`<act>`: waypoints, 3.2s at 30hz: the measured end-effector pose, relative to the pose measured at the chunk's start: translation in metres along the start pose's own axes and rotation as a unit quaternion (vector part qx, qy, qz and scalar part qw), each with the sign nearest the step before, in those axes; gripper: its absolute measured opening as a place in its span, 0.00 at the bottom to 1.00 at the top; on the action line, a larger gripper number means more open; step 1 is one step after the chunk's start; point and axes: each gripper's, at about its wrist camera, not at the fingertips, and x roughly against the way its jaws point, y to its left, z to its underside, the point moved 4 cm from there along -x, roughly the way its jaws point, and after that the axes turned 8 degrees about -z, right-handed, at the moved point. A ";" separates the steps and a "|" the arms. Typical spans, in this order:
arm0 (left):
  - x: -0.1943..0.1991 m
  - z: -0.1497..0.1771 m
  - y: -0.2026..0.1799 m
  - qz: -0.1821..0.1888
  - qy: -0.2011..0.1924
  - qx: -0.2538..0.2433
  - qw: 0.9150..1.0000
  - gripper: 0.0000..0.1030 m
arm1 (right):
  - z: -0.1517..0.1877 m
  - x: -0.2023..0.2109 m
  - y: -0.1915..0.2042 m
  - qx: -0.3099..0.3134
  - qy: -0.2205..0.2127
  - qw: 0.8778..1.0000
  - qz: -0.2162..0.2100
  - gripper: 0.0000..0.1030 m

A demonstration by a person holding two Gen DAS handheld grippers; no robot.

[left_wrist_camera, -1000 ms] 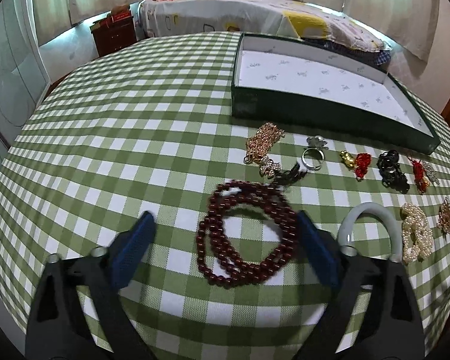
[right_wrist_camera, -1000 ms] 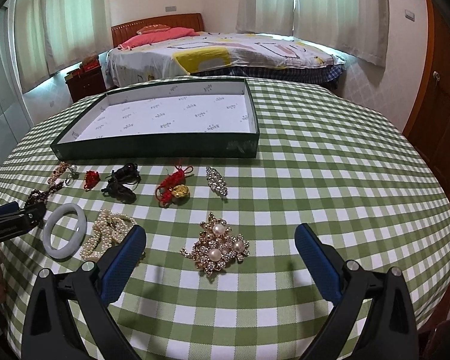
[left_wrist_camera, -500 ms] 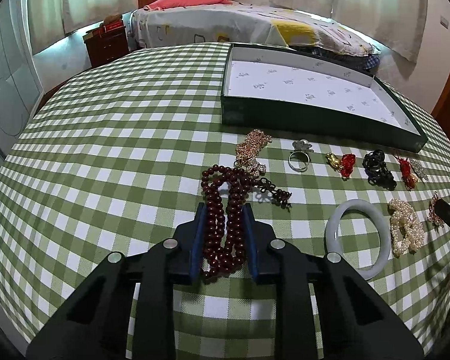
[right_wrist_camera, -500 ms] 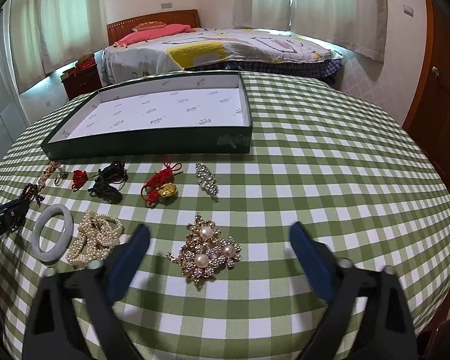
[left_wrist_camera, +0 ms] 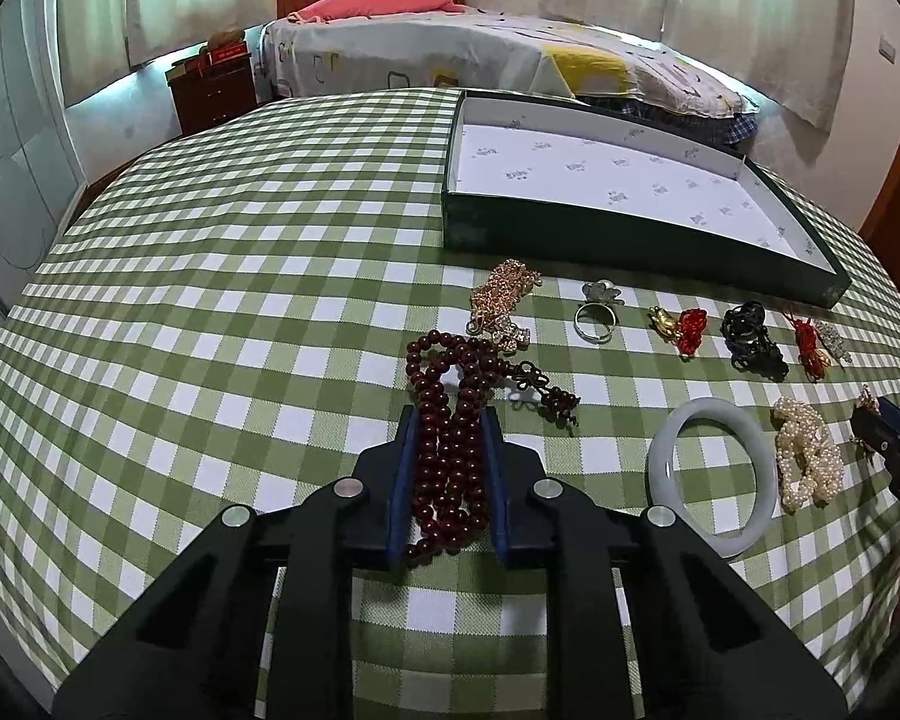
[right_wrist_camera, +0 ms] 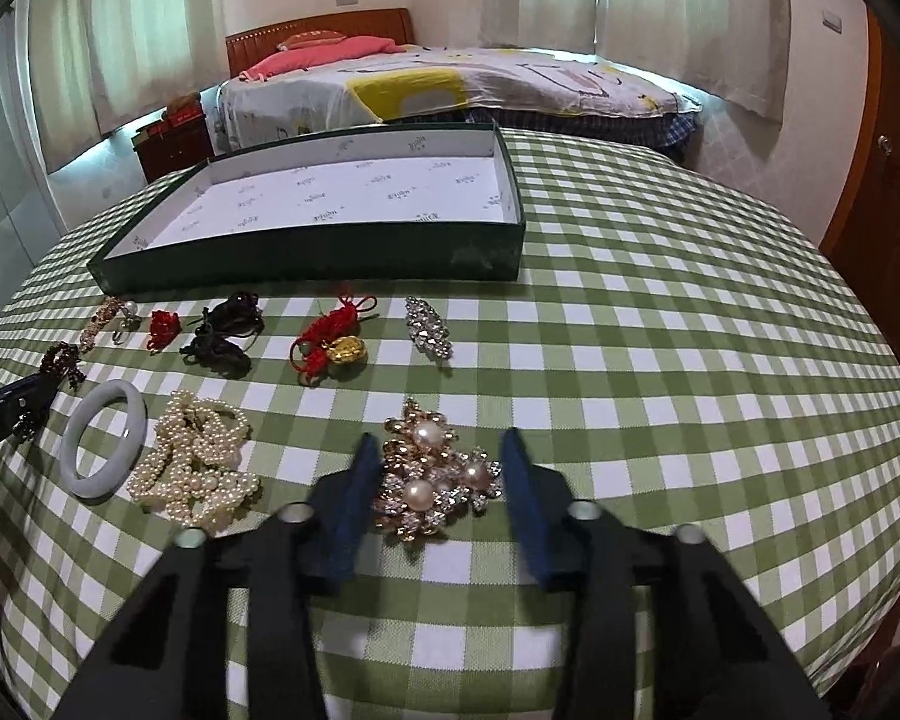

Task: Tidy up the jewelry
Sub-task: 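Grasp the dark red bead bracelet with the left tool while the right tool grasps the gold pearl brooch, then lift the bead bracelet with the left tool while the right tool carries the brooch over the tray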

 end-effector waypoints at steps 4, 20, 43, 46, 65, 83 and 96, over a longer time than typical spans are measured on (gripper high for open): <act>0.001 0.000 -0.001 0.004 0.000 0.000 1.000 0.19 | 0.001 0.002 0.002 0.003 -0.001 1.000 -0.001 0.35; 0.011 0.002 -0.001 0.017 -0.013 0.005 1.000 0.15 | -0.001 0.011 0.007 0.007 -0.012 1.000 -0.004 0.25; 0.026 -0.005 -0.002 0.017 -0.035 0.000 0.999 0.15 | -0.008 0.026 0.007 0.001 -0.036 0.999 -0.015 0.15; 0.031 -0.007 -0.003 0.020 -0.041 0.000 0.999 0.15 | -0.011 0.034 0.009 0.001 -0.047 0.999 -0.019 0.15; 0.090 -0.094 -0.021 0.073 -0.132 0.011 0.988 0.15 | -0.099 0.097 0.037 0.021 -0.165 0.984 -0.066 0.15; 0.012 -0.161 -0.055 0.067 -0.123 0.002 0.990 0.15 | -0.163 0.029 0.012 0.006 -0.160 0.985 -0.063 0.15; -0.064 -0.136 -0.066 0.058 -0.040 -0.003 0.998 0.15 | -0.122 -0.058 -0.008 -0.020 -0.047 0.998 -0.046 0.15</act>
